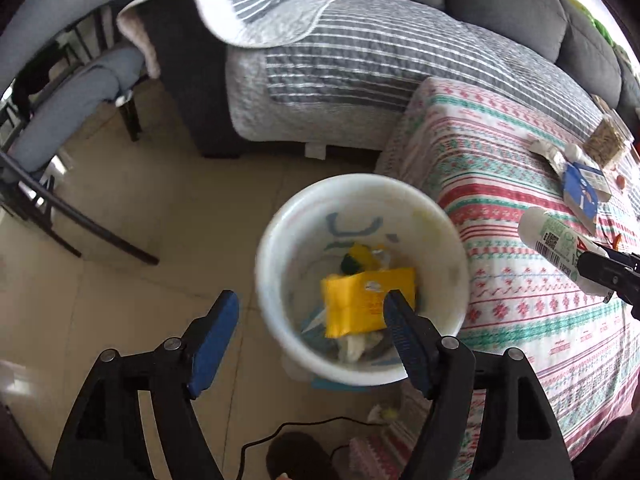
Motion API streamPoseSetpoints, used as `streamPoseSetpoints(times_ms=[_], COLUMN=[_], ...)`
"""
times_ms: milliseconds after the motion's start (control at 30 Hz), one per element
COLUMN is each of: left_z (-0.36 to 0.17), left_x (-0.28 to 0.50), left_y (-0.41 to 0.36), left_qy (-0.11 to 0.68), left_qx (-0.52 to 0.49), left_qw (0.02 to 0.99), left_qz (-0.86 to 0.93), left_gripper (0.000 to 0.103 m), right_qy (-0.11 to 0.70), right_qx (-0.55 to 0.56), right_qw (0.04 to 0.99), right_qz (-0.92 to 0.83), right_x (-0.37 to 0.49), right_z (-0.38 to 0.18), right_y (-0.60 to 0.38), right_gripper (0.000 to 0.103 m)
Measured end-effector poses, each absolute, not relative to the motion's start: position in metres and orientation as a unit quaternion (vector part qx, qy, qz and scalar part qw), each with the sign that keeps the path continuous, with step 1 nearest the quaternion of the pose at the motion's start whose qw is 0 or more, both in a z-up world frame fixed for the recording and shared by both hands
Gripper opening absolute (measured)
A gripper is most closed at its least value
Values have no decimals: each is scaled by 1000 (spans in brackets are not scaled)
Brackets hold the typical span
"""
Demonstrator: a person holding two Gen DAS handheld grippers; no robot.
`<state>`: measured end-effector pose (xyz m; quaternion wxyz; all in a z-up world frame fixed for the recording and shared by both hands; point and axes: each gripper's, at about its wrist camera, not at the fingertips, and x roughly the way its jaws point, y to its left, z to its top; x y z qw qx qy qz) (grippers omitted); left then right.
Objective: Collect trash
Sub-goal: 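Drop the snack bag into the bucket while the right tool carries the bottle toward it, then lower the white bottle into the bucket and open the right tool, then grasp the orange peel on the tablecloth with the right tool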
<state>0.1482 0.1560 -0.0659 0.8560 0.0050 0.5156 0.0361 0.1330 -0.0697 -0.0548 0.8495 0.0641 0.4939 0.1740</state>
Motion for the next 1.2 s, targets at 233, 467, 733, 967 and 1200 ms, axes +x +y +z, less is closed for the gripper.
streamPoseSetpoints(times_ms=[233,467,733,967,1200], left_z=[-70,-70,-68,-68,-64], left_x=[134,120,116,119,119], left_y=[188,205,213,211,203], left_qy=[517,513,509,511,508], left_qx=[1,8,4,4,4], left_qw=[853,855,857,856,858], left_qz=[65,77,77,81,77], left_gripper=[85,88,89,89,89], right_qy=[494,495,489,465,471], right_qx=[50,27,22,19,32], right_qw=[844,838,838,851,856], right_qz=[205,228,241,242,212], right_x=[141,147,151,148,145], right_z=[-64,-79,-88,-76,-67], right_y=[-31,4,17,12,-20], right_gripper=[40,40,41,59,70])
